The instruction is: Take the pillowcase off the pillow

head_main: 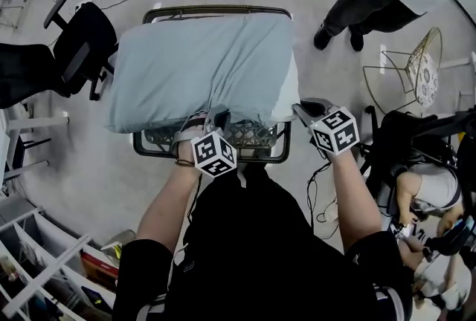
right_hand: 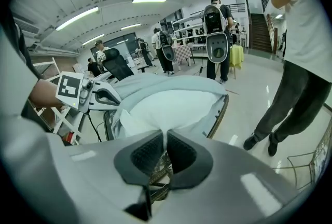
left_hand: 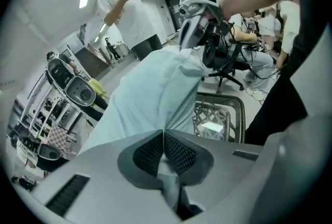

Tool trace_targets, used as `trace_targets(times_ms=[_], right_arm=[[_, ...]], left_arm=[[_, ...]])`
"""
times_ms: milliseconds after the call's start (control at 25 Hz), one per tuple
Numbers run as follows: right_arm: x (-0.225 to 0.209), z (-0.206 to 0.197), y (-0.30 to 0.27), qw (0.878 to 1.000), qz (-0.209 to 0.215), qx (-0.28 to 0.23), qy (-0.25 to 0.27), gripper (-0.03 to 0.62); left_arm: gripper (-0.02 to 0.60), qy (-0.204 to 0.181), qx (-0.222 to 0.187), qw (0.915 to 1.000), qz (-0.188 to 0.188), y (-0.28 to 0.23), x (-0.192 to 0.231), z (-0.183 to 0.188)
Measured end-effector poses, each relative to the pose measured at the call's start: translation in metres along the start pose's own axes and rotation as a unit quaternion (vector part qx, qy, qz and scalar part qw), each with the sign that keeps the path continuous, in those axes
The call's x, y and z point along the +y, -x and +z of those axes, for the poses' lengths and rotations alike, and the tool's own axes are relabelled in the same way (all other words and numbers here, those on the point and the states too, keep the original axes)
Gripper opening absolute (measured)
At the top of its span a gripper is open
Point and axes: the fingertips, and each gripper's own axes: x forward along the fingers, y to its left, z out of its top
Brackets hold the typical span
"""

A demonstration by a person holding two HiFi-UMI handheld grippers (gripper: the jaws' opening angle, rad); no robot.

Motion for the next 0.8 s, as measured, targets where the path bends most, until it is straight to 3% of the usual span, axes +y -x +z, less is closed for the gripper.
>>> trace_targets(times_ms=[120,160,240,360,440,560,640,760,800], right_arm=[[-0.011,-0.011,0.0,1.0,-0.019,0.01,0.0,0.028],[-0.017,-0.015,0.002,1.0,-0.025,0.013,-0.005,0.026],[-0.027,-0.02,0.005,0.999,-0.019,0.012,-0.027,0.026],[-0.027,-0.012,0.003,1.0,-0.012,0.01,-0.021,0.028],[-0.022,-0.004,0.0,1.0,-0.019,0.006,-0.015,0.028],[-0.018,0.0,0.001,0.999,-0.029,-0.005,-0.03,0.027],[-0.019,-0.003,0.002,0.998,-0.041,-0.011,-0.041,0.028],[-0.026,-0.011,0.003,0.996,-0.074,-0.009,-0.045,0.026],[-0.029,-0.014,0.004,0.995,-0.086,-0.007,-0.045,0.026]], left_arm=[[0.003,-0.009,0.068,0.9975,0.015,0.008,0.012,-0.056],[0.003,0.001,0.093,0.9954,0.022,0.012,0.02,-0.083],[0.003,0.05,0.099,0.9937,0.018,0.027,0.035,-0.121],[0.036,0.07,0.063,0.9953,0.023,0.038,0.049,-0.116],[0.188,0.065,0.04,0.9971,0.008,0.032,0.04,-0.097],[0.206,0.055,0.026,0.998,0.016,0.016,0.031,-0.081],[0.202,0.059,0.033,0.9972,0.031,0.006,0.033,-0.081],[0.028,0.063,0.051,0.9956,0.049,0.001,0.043,-0.092],[0.011,0.059,0.059,0.9951,0.054,0.003,0.048,-0.098]])
